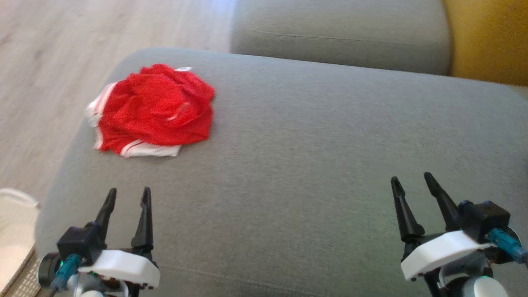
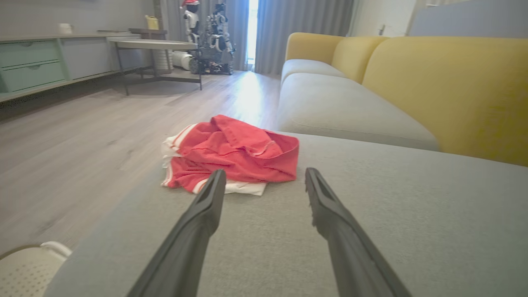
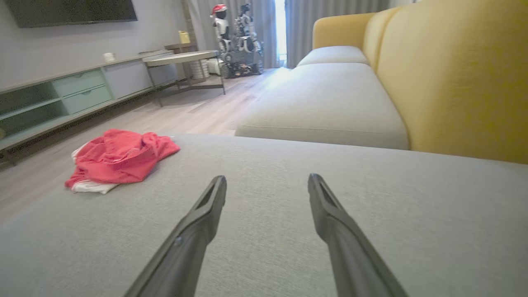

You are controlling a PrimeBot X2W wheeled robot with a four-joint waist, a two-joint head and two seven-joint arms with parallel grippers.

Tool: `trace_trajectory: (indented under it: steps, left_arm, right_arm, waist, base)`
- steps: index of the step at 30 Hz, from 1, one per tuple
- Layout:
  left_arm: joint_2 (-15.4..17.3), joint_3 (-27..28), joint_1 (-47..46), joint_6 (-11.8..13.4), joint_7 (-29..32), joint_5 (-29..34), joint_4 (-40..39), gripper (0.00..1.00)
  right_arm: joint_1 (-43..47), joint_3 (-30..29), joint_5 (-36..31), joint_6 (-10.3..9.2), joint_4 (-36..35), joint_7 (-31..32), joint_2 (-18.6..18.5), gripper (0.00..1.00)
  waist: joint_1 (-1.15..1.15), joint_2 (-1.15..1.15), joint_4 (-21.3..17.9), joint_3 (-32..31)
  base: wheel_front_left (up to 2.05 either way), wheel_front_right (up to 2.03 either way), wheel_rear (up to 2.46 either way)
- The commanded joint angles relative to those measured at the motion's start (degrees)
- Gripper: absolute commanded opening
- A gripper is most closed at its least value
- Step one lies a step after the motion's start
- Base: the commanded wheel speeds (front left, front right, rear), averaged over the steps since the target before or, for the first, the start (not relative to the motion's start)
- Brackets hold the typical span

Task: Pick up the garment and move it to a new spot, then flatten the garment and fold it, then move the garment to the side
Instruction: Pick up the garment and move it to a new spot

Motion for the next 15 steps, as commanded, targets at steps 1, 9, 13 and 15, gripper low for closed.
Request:
trace_trajectory:
  steps: [1,9,13,15]
  left_arm:
    - [1.2,2.6,-3.1,0.2,-0.4,-0.5,-1.6,1.00]
    - [1.3,2.7,-3.0,0.5,-0.6,-0.9,-1.2,1.00]
    - [1.4,2.8,-2.8,0.7,-0.7,-1.1,-1.2,1.00]
    - [1.5,2.8,-2.8,0.7,-0.7,-1.3,-1.1,1.00]
  right_arm:
    - [-2.5,1.6,0.1,-0.04,-2.1,0.0,-0.2,1.00]
    - [-3.6,2.7,0.0,-0.04,-1.4,-0.3,-0.2,1.00]
    - [-3.7,2.8,0.2,-0.04,-1.0,-0.5,-0.2,1.00]
    - [-3.8,2.8,0.0,-0.04,-0.7,-0.6,-0.2,1.00]
  waist:
    - [0.00,0.00,3.9,-0.3]
    - [0.00,0.00,10.6,-0.4]
    - [0.00,0.00,11.8,-0.5]
    - [0.00,0.00,12.2,-0.5]
  base:
    - [0.00,0.00,0.00]
    - [0.00,0.00,0.00]
    - [0.00,0.00,0.00]
    - [0.00,0.00,0.00]
